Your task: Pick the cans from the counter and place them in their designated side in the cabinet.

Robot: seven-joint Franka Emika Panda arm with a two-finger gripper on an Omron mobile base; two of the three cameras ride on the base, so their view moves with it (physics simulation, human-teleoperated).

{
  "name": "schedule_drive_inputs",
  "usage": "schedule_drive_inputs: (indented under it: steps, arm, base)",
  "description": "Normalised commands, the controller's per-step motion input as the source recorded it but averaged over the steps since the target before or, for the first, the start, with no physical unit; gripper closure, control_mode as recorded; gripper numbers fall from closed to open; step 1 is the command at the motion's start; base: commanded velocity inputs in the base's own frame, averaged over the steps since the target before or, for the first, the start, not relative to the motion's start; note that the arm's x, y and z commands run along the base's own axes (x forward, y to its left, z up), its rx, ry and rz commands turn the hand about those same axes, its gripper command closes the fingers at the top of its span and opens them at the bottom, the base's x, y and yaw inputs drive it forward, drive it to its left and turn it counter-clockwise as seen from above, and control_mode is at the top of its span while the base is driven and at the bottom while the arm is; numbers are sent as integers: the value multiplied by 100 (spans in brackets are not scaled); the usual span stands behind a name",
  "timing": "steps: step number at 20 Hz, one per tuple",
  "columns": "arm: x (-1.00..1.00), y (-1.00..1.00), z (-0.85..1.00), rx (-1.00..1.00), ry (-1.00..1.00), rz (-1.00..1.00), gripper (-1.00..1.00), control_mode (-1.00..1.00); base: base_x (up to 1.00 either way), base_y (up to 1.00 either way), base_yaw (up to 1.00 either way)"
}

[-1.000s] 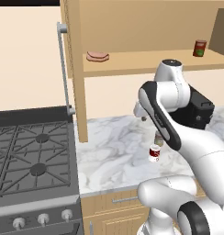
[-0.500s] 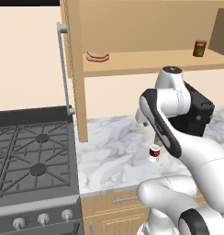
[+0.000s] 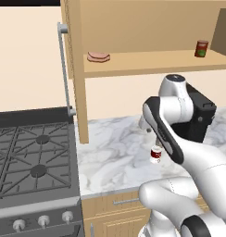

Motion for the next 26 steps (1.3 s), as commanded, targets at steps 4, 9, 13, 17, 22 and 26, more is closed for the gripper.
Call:
schedule_drive_inputs:
  steps: [4,9,13,17,22,26]
  arm:
    - [0,-10,-20,0,0,0,-100,-100]
    - [0,-9,-19,0,0,0,-100,-100]
    - [0,-11,-19,0,0,0,-100,-100]
    - [0,-14,-19,0,0,0,-100,-100]
    - [3,-11,-17,0,0,0,-100,-100]
    - [4,-9,-16,0,0,0,-100,-100]
  base:
    - [0,0,0]
    - [0,0,0]
    - [0,0,0]
    - [0,0,0]
    - [0,0,0]
    - [0,0,0]
